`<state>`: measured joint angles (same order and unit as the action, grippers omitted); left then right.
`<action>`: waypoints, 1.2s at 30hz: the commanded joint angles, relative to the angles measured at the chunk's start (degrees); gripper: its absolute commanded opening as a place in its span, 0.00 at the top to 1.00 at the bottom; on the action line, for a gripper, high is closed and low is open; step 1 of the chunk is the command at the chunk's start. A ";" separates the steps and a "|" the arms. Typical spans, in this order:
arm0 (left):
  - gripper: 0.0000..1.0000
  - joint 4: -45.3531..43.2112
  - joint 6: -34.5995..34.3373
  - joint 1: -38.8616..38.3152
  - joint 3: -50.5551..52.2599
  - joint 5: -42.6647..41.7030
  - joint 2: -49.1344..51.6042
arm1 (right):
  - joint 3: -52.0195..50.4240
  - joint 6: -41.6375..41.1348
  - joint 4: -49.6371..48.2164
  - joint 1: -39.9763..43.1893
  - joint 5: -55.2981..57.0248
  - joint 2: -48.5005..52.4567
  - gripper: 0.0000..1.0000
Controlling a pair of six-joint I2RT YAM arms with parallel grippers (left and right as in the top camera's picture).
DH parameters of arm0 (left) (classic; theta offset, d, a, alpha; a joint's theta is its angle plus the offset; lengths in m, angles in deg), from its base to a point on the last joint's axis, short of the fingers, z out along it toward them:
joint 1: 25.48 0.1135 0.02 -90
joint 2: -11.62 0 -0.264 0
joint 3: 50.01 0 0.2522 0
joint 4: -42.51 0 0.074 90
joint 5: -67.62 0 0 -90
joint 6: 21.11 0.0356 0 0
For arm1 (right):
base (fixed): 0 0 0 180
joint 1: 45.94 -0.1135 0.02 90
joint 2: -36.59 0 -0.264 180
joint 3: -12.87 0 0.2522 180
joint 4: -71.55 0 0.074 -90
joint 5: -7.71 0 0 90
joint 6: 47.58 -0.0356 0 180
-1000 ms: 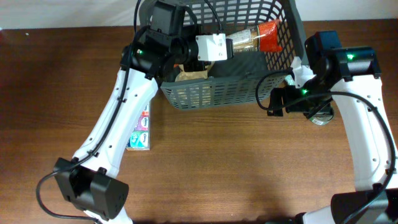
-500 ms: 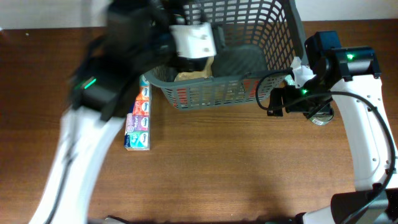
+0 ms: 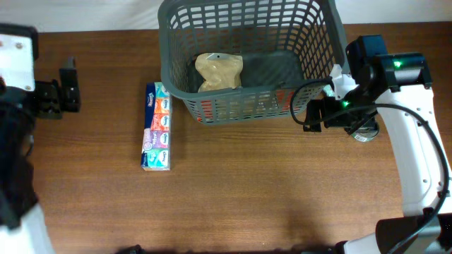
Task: Pack container
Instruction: 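Move the left gripper down to the Kleenex tissue multipack, then grasp the Kleenex multipack with the left gripper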
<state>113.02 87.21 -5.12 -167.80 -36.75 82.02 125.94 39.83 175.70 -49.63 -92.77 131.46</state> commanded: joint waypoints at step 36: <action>0.01 -43.82 -0.59 -18.51 59.54 4.79 19.67 | -0.04 0.26 -0.02 -0.04 -0.48 0.39 0.01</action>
<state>70.18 86.91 -23.35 -108.65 -32.77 98.71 125.94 39.88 175.68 -49.63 -92.77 131.49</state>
